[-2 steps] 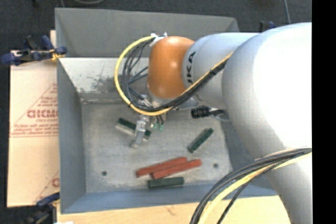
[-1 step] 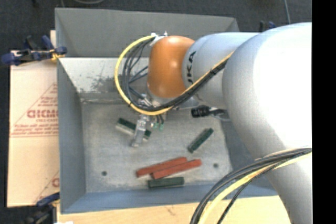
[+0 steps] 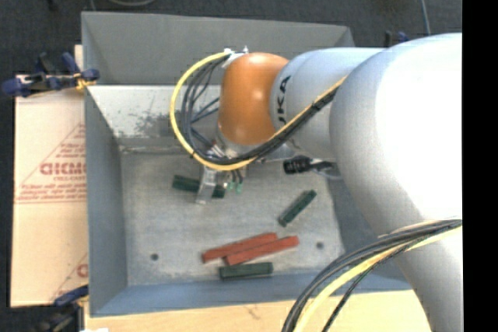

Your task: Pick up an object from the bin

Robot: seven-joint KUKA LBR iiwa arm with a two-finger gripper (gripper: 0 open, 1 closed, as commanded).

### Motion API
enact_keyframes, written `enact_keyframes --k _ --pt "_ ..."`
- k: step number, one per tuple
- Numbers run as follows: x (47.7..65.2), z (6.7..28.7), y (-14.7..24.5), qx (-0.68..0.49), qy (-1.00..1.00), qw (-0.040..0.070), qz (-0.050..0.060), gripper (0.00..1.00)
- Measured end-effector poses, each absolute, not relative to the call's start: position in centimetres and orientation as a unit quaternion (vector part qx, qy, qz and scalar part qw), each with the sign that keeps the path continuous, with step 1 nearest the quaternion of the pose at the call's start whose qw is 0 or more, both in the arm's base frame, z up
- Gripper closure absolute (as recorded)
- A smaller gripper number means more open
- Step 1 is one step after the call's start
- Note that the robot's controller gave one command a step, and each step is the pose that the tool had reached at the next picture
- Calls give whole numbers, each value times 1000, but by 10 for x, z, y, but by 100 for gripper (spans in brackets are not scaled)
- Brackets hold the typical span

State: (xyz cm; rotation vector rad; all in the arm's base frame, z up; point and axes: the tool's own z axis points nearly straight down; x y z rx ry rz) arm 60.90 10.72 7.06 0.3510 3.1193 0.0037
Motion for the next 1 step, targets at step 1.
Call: enact_keyframes --k 1 --pt "612 144 107 112 994 5 2 100"
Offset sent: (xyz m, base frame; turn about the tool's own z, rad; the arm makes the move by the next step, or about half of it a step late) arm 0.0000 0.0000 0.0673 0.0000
